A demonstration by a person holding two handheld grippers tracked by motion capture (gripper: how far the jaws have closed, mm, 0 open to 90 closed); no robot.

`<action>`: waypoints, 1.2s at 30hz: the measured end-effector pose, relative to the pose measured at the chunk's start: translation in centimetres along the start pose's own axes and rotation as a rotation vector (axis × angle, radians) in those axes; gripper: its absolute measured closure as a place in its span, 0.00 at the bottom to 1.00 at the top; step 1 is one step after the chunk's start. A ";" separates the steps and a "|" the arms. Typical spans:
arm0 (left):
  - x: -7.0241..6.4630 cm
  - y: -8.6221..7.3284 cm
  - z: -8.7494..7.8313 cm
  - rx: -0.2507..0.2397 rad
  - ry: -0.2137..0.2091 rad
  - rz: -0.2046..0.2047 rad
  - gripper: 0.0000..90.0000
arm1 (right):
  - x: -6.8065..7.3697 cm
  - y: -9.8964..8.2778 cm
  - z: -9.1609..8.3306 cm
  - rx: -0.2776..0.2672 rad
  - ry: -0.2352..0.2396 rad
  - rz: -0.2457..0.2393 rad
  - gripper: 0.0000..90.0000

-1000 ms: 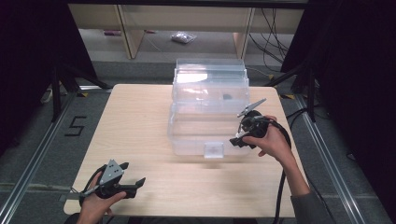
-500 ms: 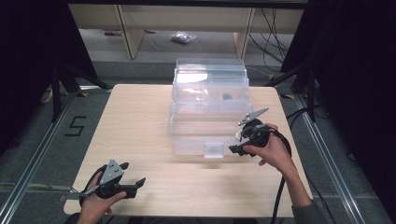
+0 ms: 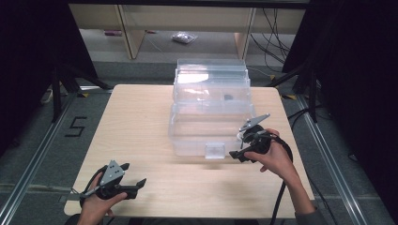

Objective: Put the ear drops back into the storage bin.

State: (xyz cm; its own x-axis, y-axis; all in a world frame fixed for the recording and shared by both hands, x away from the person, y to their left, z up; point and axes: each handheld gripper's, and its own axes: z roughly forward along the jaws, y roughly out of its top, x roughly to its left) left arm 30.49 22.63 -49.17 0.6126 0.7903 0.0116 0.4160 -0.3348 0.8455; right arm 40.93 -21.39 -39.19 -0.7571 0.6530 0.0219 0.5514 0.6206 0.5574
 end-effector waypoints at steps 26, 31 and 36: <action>0.0 0.0 0.1 -0.005 -0.001 -0.004 0.17 | 1.6 -2.4 -0.8 -0.022 -0.002 -0.028 0.24; 0.0 0.0 0.1 -0.006 0.000 -0.004 0.17 | 1.9 -2.8 -0.7 -0.024 0.005 -0.045 0.24; -0.1 0.0 0.1 -0.005 -0.001 -0.004 0.17 | 2.3 -3.1 -0.6 -0.032 0.008 -0.053 0.24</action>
State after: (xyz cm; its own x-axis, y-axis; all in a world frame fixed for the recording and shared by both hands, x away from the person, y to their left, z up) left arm 30.49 22.57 -49.20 0.6115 0.7912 0.0080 0.4150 -0.3294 0.8481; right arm 37.24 -22.07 -40.42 -0.7880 0.6157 -0.0018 0.4989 0.6401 0.5843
